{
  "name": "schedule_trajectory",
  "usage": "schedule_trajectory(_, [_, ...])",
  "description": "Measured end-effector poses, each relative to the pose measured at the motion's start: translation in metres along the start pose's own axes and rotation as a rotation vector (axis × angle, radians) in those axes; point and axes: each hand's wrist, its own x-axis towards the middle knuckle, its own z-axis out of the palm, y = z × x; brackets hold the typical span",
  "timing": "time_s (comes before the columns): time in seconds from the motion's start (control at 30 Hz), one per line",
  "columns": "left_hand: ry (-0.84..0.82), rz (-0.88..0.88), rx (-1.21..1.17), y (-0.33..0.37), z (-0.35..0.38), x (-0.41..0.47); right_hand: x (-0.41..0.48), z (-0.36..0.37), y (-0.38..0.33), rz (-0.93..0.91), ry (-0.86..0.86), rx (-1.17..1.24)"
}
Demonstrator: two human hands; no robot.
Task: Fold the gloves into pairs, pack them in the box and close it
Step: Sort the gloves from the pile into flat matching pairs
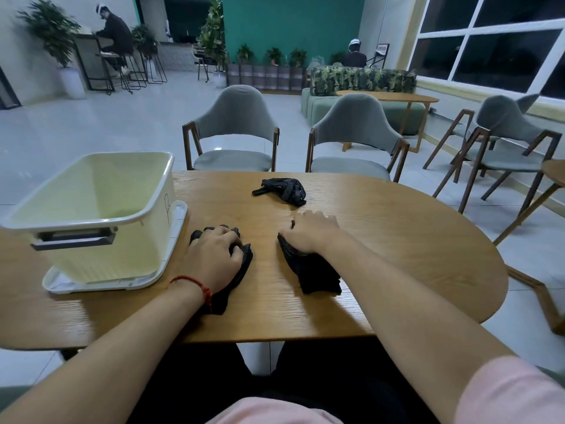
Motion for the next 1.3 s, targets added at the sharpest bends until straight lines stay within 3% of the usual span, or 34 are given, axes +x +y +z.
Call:
schedule_trajectory(0.17, [0.015,0.005,-0.022,-0.002,0.003,-0.001,0.057,-0.021,-0.018,-0.119,0.173,-0.020])
schedule_trajectory(0.33, [0.023,0.011,-0.019,-0.004,0.006,0.000,0.111,-0.021,-0.028,-0.134,0.083,-0.066])
schedule_trajectory(0.53, [0.038,0.030,-0.018,-0.008,0.008,0.001,0.139,-0.013,-0.029,-0.020,-0.069,-0.014])
schedule_trajectory(0.8, [0.028,0.025,-0.018,-0.005,0.005,0.000,0.128,-0.015,-0.016,-0.084,0.076,0.098])
schedule_trajectory(1.03, [0.033,0.011,-0.009,-0.001,0.002,-0.003,0.135,-0.025,-0.011,-0.162,0.034,0.054])
schedule_trajectory(1.2, [0.032,0.013,-0.006,-0.003,0.004,-0.001,0.144,-0.012,-0.017,-0.115,-0.063,0.003])
schedule_trajectory(1.3, [0.034,0.017,-0.007,-0.003,0.003,-0.001,0.142,-0.008,-0.017,-0.073,-0.031,0.076])
